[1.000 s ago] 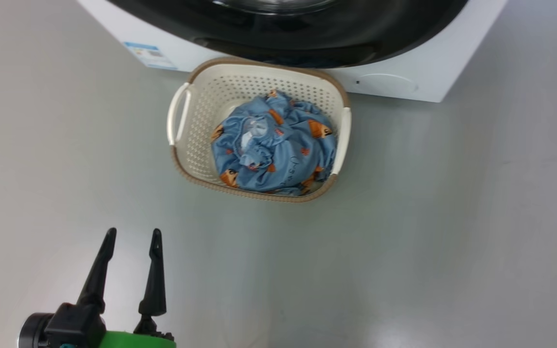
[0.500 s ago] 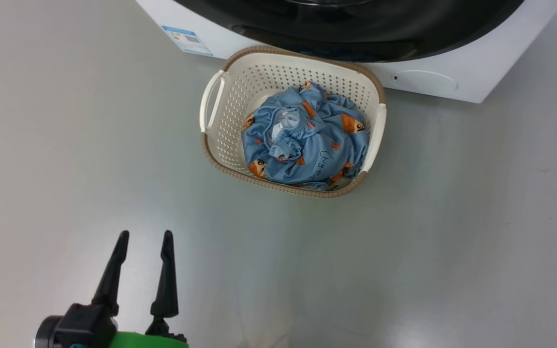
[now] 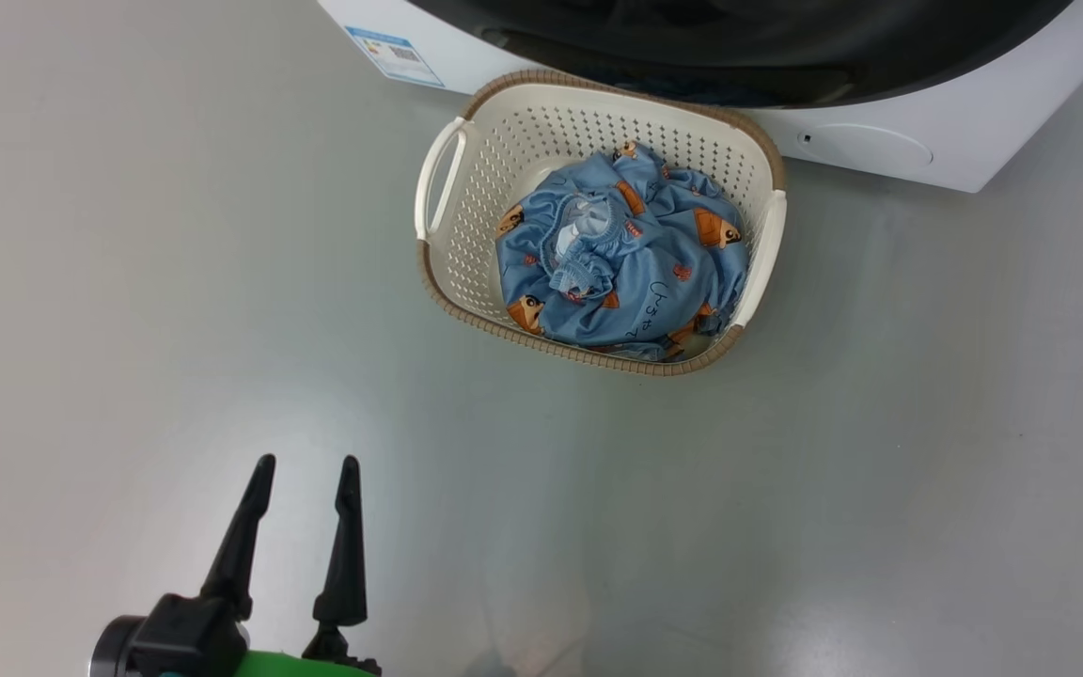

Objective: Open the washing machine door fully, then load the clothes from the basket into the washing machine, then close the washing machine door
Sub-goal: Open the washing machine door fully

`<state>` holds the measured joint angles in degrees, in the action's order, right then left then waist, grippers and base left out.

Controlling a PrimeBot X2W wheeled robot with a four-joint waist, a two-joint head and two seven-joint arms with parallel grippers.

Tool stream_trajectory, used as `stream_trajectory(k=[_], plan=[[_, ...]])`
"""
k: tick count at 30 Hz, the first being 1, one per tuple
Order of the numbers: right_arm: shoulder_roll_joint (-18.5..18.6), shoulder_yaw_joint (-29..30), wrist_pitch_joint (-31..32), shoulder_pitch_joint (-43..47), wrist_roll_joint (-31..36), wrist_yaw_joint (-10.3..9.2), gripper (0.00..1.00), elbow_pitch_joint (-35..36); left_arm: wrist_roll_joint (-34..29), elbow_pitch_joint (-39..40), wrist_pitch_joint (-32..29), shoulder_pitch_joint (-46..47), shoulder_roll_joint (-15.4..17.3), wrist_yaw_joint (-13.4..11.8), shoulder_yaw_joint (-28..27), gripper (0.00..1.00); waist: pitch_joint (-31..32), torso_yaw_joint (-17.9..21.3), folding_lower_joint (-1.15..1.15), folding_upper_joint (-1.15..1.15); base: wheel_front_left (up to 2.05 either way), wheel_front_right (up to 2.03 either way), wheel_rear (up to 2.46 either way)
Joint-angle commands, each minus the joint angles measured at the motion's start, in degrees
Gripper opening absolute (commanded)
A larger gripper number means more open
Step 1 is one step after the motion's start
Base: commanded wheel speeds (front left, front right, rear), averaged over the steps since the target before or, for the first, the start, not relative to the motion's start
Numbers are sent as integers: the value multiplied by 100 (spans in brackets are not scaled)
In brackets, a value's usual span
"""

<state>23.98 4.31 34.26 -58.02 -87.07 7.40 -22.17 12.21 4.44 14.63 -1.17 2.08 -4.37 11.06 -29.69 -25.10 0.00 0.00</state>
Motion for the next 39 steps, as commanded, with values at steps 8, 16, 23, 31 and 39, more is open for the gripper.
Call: stream_trajectory(k=[8, 16, 23, 31, 39], plan=[[74, -293, 80, -296, 106, 9, 0, 83, 98, 137, 37, -100, 80, -60, -112, 100, -193, -31, 0, 0, 0, 0, 0], [-22, -660, 276, -348, 39, 9, 0, 171, 165, 118, 37, 45, 80, -161, -150, 100, -200, 44, 0, 0, 0, 0, 0], [-142, -992, 482, -236, -21, 9, 0, 345, 187, 100, 37, 169, 80, -182, -261, 100, -52, 214, 0, 0, 0, 0, 0], [-268, -1492, 804, 189, -49, 9, 0, 589, 272, 32, 37, 251, 80, -185, -392, 100, 297, 391, 0, 0, 0, 0, 0], [-480, -2084, 1021, 672, -25, 9, 0, 979, 387, -45, 37, 253, 80, -190, -469, 100, 691, 548, 0, 0, 0, 0, 0]])
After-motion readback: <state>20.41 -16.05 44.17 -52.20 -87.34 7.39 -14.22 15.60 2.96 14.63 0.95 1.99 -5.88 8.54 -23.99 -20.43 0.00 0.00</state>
